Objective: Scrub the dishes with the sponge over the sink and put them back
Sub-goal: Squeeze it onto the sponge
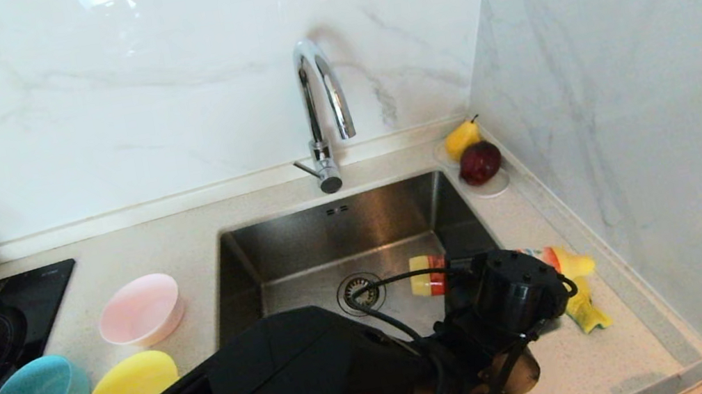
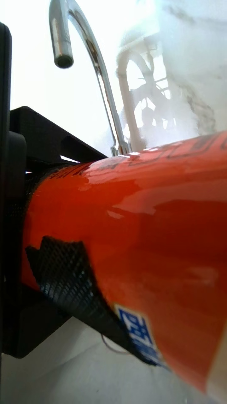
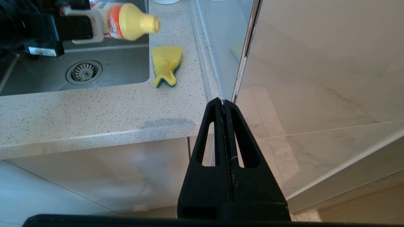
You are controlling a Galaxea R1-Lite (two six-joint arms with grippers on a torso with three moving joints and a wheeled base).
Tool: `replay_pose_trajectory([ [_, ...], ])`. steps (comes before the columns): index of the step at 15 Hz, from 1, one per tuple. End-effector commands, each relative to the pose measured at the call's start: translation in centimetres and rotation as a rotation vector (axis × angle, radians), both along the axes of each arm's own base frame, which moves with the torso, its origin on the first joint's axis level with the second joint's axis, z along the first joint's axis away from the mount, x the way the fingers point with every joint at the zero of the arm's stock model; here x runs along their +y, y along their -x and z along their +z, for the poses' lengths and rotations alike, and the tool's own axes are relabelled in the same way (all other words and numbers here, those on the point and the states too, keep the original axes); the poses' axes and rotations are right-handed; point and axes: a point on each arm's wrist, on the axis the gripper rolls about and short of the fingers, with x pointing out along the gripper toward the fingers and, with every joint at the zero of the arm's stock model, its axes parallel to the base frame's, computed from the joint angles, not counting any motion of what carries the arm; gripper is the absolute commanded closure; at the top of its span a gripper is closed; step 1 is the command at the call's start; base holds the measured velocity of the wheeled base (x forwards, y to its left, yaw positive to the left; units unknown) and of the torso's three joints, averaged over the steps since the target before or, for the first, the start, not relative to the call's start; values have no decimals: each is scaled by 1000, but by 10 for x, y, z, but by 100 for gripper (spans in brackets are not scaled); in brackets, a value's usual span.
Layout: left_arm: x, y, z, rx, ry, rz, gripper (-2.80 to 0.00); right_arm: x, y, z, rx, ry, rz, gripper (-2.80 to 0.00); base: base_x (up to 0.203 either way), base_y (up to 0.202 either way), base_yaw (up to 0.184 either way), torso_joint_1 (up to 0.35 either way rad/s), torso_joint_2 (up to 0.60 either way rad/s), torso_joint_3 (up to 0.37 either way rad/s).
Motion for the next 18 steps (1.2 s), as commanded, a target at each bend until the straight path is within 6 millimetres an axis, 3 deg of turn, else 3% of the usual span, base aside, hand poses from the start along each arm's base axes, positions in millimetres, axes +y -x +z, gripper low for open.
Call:
replay_pose_trajectory([
  [1,-2,-1,-10,2,-23,5,0,0,0,0,-1,-1,1,0,0,0,0,0,0,0],
  [18,-15,-10,-16,-32,-55,12,0,0,0,0,-1,0,1,0,0,0,0,0,0,0],
])
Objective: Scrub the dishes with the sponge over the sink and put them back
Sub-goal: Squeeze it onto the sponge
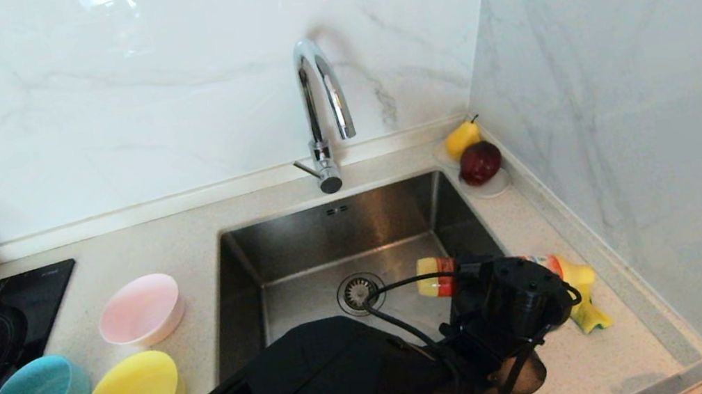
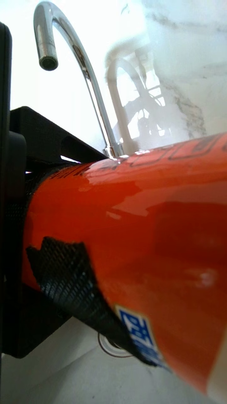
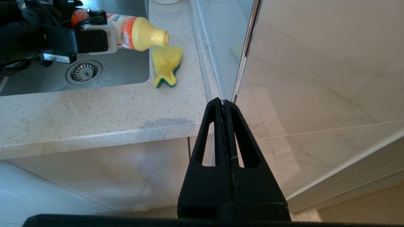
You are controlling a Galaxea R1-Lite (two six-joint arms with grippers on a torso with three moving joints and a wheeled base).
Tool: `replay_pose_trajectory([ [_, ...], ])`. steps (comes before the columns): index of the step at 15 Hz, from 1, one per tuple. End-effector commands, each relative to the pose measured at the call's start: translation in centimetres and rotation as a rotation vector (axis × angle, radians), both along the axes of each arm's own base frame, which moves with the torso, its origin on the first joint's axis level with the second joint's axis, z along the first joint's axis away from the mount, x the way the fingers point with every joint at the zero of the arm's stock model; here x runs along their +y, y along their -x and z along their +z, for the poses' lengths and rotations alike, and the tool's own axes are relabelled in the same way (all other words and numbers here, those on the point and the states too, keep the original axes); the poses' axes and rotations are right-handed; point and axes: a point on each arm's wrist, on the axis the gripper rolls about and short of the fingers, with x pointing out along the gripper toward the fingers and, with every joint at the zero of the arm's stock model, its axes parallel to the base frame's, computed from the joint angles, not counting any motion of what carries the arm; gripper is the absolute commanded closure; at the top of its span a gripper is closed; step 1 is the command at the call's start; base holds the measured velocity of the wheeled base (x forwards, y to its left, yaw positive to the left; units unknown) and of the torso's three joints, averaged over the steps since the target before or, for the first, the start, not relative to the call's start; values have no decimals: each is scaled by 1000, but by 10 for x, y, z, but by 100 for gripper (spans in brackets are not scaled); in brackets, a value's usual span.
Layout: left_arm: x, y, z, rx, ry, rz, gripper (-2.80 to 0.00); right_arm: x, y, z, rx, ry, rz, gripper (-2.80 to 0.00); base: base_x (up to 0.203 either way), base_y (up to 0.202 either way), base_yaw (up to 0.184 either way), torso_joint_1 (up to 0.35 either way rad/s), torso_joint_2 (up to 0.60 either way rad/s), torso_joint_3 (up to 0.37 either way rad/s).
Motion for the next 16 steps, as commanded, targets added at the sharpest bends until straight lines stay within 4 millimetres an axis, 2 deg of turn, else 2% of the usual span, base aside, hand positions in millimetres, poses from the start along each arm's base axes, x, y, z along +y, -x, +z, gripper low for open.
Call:
replay_pose_trajectory([
  [1,-6,-3,-4,-13,5,17,0,0,0,0,-1,-1,0,0,0,0,0,0,0,0],
  [10,-8,-11,-3,-27,26,31,0,0,0,0,-1,-1,1,0,0,0,0,0,0,0],
  [16,-5,-13,-8,-23,-57,31,0,0,0,0,-1,-1,1,0,0,0,0,0,0,0],
])
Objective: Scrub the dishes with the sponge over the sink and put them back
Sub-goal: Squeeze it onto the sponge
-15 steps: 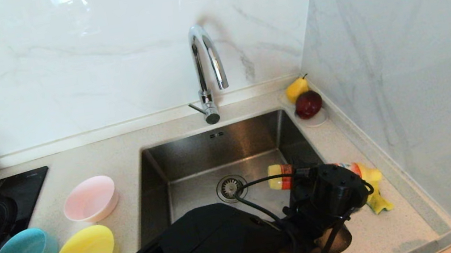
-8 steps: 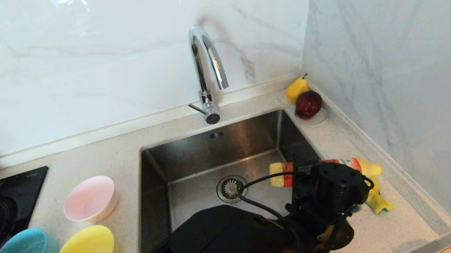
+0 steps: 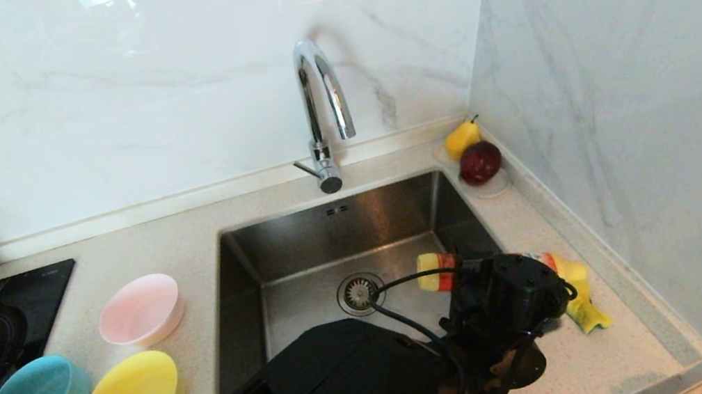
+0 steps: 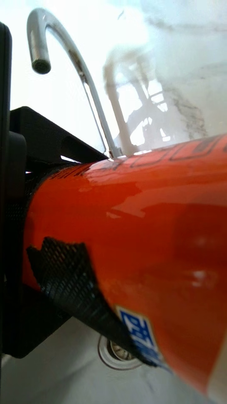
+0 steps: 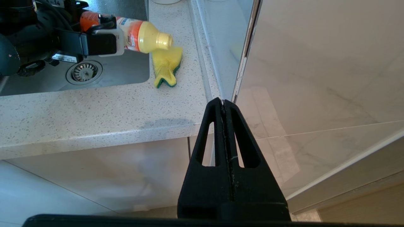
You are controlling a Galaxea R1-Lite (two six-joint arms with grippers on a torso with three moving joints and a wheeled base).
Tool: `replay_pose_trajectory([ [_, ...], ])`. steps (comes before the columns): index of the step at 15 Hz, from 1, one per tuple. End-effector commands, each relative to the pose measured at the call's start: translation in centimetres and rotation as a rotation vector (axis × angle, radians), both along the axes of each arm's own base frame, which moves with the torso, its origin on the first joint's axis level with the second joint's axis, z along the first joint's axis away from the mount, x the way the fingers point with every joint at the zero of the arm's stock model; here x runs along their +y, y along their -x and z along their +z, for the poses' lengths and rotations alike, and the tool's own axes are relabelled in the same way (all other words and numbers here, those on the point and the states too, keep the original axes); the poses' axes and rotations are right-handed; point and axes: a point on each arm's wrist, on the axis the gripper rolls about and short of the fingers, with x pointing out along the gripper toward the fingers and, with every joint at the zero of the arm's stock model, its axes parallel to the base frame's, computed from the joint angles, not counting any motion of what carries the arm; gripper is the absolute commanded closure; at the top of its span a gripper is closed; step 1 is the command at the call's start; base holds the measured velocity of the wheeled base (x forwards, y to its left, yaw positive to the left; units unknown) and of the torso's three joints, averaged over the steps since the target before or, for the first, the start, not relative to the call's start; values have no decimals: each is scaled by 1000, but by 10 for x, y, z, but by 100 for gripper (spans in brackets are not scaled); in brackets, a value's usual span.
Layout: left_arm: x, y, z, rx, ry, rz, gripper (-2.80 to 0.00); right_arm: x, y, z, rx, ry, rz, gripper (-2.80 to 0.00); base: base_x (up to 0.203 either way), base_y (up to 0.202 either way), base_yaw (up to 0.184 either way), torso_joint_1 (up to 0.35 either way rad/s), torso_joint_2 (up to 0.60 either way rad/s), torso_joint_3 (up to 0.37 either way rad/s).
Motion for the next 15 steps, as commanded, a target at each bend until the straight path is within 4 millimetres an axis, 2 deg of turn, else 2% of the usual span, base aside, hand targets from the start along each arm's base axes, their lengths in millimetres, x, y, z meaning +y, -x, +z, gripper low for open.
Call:
replay_pose_trajectory([
  [1,2,-2,0,-3,-13,11,0,0,0,0,-1,0,0,0,0,0,0,0,0,0],
  [7,0,-9,-5,-11,-22,51,0,0,0,0,-1,1,1,0,0,0,0,0,0,0],
  [15,0,-10,-1,-20,-43,50,0,0,0,0,-2,0,1,0,0,0,0,0,0,0],
])
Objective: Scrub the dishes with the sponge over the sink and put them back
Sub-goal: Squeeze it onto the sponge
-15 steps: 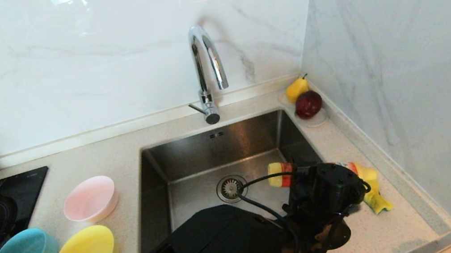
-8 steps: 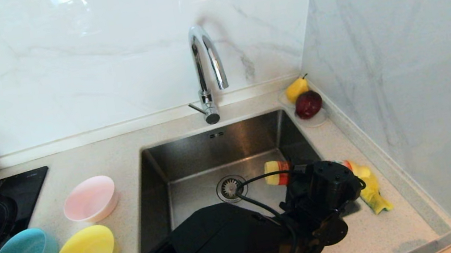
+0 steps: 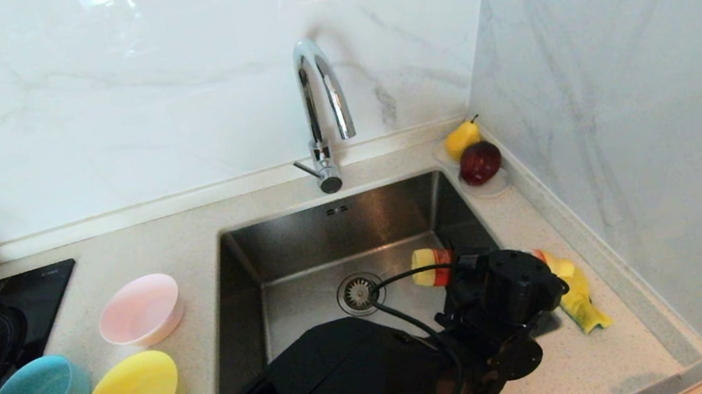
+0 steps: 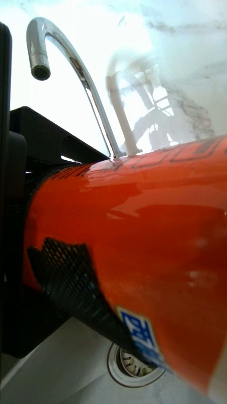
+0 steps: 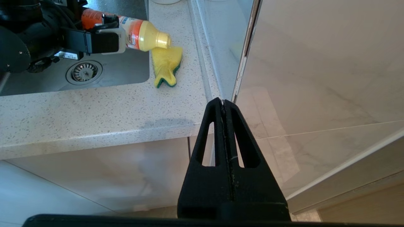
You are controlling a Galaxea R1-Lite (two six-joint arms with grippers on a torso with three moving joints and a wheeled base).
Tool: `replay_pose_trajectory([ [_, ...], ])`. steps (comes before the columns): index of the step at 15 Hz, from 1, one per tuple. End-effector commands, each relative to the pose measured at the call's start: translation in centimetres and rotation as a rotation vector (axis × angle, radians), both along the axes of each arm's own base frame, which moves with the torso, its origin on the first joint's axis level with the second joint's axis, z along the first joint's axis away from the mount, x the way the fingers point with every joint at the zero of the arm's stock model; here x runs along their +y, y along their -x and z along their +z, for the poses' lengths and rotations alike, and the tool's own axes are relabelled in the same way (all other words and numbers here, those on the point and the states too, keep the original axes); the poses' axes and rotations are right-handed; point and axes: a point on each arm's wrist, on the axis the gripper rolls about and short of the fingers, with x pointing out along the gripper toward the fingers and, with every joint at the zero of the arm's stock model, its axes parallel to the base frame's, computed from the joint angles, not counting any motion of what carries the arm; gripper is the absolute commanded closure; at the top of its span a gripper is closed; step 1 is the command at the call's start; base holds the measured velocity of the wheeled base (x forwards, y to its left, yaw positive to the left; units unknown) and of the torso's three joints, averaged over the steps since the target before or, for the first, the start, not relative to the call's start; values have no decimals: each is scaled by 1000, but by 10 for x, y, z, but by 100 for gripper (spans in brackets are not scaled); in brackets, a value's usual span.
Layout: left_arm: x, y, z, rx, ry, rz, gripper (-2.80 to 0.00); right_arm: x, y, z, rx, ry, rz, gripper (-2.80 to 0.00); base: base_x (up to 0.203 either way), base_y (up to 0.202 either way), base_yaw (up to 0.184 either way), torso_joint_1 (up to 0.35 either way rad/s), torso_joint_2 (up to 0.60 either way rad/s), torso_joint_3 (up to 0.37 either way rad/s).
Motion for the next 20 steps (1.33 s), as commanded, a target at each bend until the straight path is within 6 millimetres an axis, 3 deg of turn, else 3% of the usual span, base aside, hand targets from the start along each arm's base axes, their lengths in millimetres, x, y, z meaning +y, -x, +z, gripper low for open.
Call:
replay_pose_trajectory([
  [1,0,0,-3,2,-9,5,0,0,0,0,-2,0,1,0,0,0,0,0,0,0],
  [9,7,5,-10,15,-29,-8,0,0,0,0,-1,1,-1,0,0,0,0,0,0,0],
  [20,6,4,-2,-10,-2,-17,0,0,0,0,-1,0,0,0,0,0,0,0,0,0],
])
